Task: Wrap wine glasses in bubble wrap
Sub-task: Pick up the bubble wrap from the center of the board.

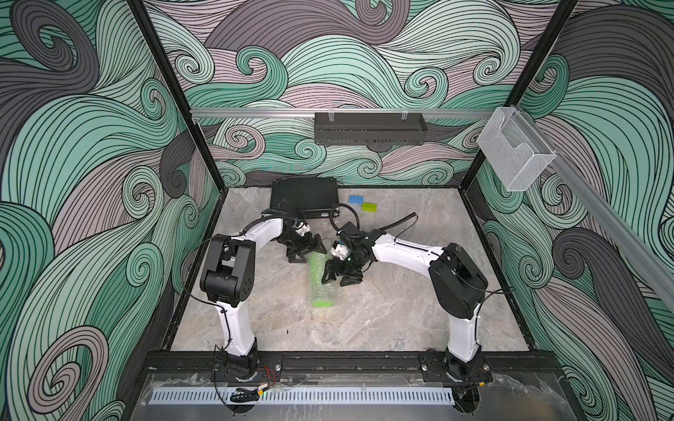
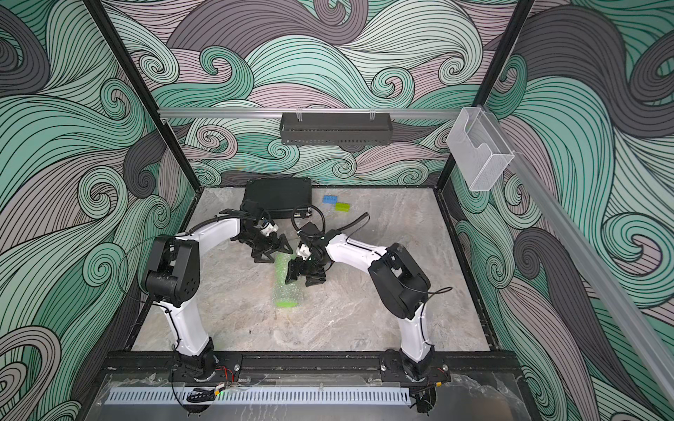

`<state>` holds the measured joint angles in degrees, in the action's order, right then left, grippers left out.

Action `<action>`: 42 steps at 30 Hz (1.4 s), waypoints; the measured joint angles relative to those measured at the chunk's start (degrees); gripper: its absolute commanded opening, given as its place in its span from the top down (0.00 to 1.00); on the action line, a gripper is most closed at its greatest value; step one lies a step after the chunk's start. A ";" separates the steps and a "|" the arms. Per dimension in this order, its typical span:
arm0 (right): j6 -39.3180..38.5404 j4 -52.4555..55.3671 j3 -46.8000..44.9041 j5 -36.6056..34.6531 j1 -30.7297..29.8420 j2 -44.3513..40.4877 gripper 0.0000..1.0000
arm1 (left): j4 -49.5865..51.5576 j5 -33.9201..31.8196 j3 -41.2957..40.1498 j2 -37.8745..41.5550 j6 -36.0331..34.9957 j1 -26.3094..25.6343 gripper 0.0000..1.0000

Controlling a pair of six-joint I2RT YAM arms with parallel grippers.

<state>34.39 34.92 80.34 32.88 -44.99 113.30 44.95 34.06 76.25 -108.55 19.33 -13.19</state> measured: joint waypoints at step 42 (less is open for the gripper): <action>-61.72 -18.88 -15.74 -16.37 -13.40 -10.91 0.65 | -3.61 5.14 -3.15 -1.64 2.69 0.68 0.15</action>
<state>-27.33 16.03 64.60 16.51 -58.39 102.39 41.34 39.20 73.10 -110.19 22.02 -12.51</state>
